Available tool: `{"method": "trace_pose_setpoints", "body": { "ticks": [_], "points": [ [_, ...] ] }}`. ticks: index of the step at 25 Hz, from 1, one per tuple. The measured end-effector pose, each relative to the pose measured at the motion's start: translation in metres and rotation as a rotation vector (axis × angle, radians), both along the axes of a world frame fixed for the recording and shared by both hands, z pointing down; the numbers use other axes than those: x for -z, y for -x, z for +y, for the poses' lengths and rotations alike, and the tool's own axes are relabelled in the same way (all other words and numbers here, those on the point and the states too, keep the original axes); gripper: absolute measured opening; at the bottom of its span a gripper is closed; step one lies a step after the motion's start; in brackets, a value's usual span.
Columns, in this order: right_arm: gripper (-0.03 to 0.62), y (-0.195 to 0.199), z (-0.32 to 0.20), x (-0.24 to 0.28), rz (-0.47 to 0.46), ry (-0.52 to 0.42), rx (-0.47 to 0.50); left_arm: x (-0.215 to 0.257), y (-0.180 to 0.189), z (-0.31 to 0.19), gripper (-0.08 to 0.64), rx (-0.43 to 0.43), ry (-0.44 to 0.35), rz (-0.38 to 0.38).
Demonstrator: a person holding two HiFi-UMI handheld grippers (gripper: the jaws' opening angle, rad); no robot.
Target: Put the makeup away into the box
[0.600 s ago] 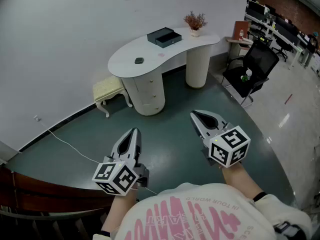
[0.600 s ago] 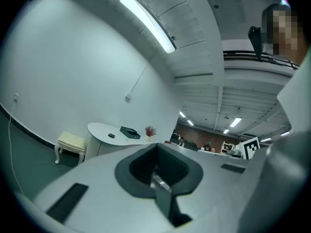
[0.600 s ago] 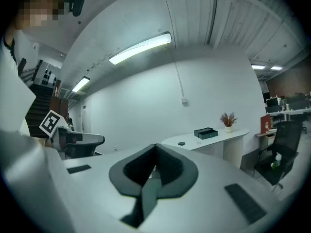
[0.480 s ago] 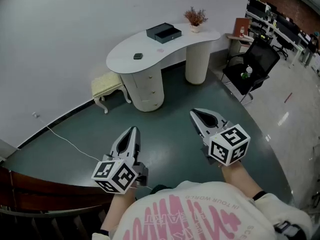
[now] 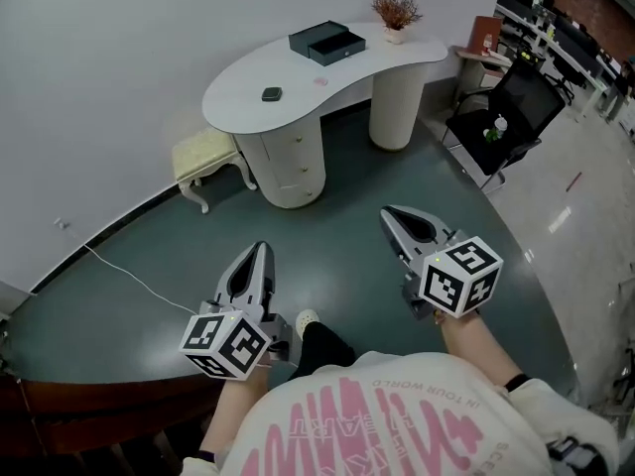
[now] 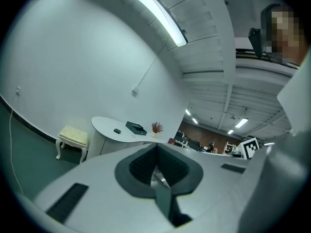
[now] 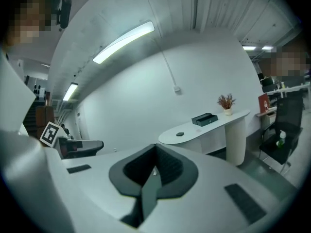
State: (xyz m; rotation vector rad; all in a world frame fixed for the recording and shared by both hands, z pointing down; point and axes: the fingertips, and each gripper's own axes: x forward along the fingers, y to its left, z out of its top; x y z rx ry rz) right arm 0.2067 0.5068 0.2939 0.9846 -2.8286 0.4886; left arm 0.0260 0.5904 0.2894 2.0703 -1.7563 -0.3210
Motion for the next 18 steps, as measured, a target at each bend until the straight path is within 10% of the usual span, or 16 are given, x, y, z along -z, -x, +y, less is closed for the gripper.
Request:
{"method": "trace_pose_setpoints", "body": {
  "ticks": [18],
  "points": [
    [0.0, 0.129, -0.172, 0.016, 0.004, 0.004, -0.136, 0.029, 0.142, -0.191, 0.002, -0.122, -0.062, 0.025]
  ]
}}
